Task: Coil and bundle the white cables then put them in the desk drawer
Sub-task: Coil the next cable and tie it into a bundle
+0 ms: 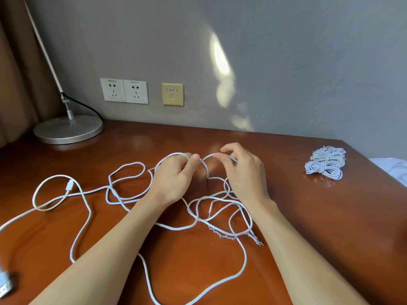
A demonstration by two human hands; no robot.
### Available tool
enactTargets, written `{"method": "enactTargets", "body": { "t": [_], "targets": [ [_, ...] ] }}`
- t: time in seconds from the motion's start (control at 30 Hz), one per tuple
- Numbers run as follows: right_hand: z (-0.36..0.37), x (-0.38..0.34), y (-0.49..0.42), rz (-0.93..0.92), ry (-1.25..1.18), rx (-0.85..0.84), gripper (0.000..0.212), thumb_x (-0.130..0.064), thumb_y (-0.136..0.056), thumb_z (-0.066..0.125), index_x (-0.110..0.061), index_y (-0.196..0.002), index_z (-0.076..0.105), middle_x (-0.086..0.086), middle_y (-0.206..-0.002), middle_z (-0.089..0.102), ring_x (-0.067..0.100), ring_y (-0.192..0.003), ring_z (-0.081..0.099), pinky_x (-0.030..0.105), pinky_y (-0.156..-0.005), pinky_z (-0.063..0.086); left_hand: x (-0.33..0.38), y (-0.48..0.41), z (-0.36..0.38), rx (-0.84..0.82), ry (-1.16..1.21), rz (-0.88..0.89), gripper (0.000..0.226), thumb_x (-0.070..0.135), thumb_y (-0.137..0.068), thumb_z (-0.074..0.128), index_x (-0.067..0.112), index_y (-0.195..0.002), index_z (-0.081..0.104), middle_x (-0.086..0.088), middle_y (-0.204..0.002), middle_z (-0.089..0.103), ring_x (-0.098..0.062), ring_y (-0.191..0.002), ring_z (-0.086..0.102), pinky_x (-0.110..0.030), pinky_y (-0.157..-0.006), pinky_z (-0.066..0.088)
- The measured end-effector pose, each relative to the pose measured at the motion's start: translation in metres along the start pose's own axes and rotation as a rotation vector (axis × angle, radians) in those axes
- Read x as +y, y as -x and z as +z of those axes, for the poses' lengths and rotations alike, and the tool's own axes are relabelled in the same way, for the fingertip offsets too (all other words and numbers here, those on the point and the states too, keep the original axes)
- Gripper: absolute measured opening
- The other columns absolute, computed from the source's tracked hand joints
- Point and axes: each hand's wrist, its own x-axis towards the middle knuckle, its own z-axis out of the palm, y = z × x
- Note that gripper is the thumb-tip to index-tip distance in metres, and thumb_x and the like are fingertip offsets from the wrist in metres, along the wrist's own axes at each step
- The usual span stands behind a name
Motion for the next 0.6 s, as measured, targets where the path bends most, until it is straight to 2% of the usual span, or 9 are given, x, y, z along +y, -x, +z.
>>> {"method": "enactTargets", "body": {
  "t": [0.1,0.17,0.23,0.33,0.4,0.43,0.5,0.53,0.6],
  "targets": [
    [0.000,0.000,0.002,0.022,0.070,0.003,0.045,-0.066,-0.093,0.054,-0.023,-0.092,0.069,-0.009,-0.071,0.069,0.016,-0.063,0.065,0.027,-0.060,0.050,0.000,0.002,-0.001,-0.059,-0.070,-0.041,0.054,0.055,-0.102,0.047,0.012,-0.073,0.059,-0.002,-0.067,0.058,-0.018,-0.067,0.058,-0.046,-0.070,0.052],
    [0.000,0.000,0.001,0.071,0.051,-0.010,0.045,-0.068,-0.090,0.057,-0.024,-0.088,0.068,-0.012,-0.064,0.063,0.011,-0.057,0.059,0.024,-0.057,0.044,0.002,0.003,0.000,-0.075,-0.151,-0.068,0.047,0.048,-0.101,0.054,0.011,-0.073,0.056,0.000,-0.064,0.054,-0.020,-0.065,0.056,-0.045,-0.067,0.050],
    [-0.001,-0.001,0.001,0.064,0.002,-0.031,0.043,-0.066,-0.090,0.058,-0.024,-0.089,0.069,-0.015,-0.068,0.062,0.007,-0.059,0.057,0.020,-0.056,0.040,0.005,0.002,0.001,-0.081,-0.236,-0.091,0.049,0.049,-0.101,0.054,0.011,-0.071,0.055,-0.001,-0.064,0.053,-0.021,-0.064,0.055,-0.043,-0.065,0.049],
    [0.000,-0.004,0.001,-0.011,-0.134,-0.067,0.028,-0.049,-0.100,0.057,-0.024,-0.101,0.070,-0.017,-0.091,0.067,0.003,-0.079,0.061,0.021,-0.066,0.051,0.003,0.002,0.001,-0.063,-0.250,-0.125,0.058,0.051,-0.104,0.046,0.007,-0.067,0.052,-0.005,-0.063,0.054,-0.025,-0.064,0.055,-0.044,-0.065,0.047],
    [0.003,-0.001,0.000,-0.035,-0.206,-0.091,0.016,-0.027,-0.106,0.055,-0.021,-0.112,0.069,-0.013,-0.108,0.068,0.003,-0.098,0.063,0.021,-0.081,0.053,0.002,0.001,0.000,-0.071,-0.150,-0.166,0.063,0.049,-0.106,0.041,0.002,-0.068,0.058,-0.010,-0.063,0.059,-0.024,-0.064,0.058,-0.045,-0.068,0.048],
    [0.005,0.000,-0.001,-0.038,-0.214,-0.099,0.018,-0.021,-0.107,0.052,-0.019,-0.116,0.068,-0.011,-0.112,0.067,0.004,-0.103,0.062,0.020,-0.087,0.052,0.003,0.001,-0.001,-0.089,-0.072,-0.194,0.065,0.047,-0.107,0.038,0.002,-0.066,0.060,-0.007,-0.060,0.058,-0.018,-0.059,0.056,-0.042,-0.067,0.047],
    [0.005,0.004,-0.002,-0.004,-0.217,-0.119,0.021,-0.019,-0.108,0.050,-0.019,-0.120,0.067,-0.010,-0.114,0.067,0.006,-0.106,0.063,0.019,-0.089,0.052,0.008,0.000,-0.002,-0.142,0.106,-0.255,0.068,0.044,-0.110,0.033,0.002,-0.063,0.060,-0.001,-0.053,0.051,-0.008,-0.049,0.047,-0.031,-0.063,0.041],
    [0.004,0.005,-0.003,0.025,-0.224,-0.130,0.020,-0.020,-0.108,0.051,-0.019,-0.120,0.067,-0.010,-0.113,0.067,0.006,-0.105,0.064,0.018,-0.088,0.052,0.010,-0.001,-0.003,-0.171,0.198,-0.281,0.067,0.042,-0.111,0.032,0.003,-0.063,0.058,-0.004,-0.054,0.046,-0.007,-0.047,0.041,-0.028,-0.060,0.036],
    [0.003,0.007,-0.003,0.074,-0.235,-0.152,0.018,-0.023,-0.107,0.054,-0.020,-0.119,0.068,-0.011,-0.108,0.069,0.005,-0.100,0.066,0.018,-0.084,0.054,0.012,0.000,-0.004,-0.232,0.402,-0.322,0.065,0.039,-0.111,0.030,0.006,-0.061,0.052,-0.013,-0.060,0.036,-0.014,-0.049,0.031,-0.029,-0.054,0.027]
  ]
}}
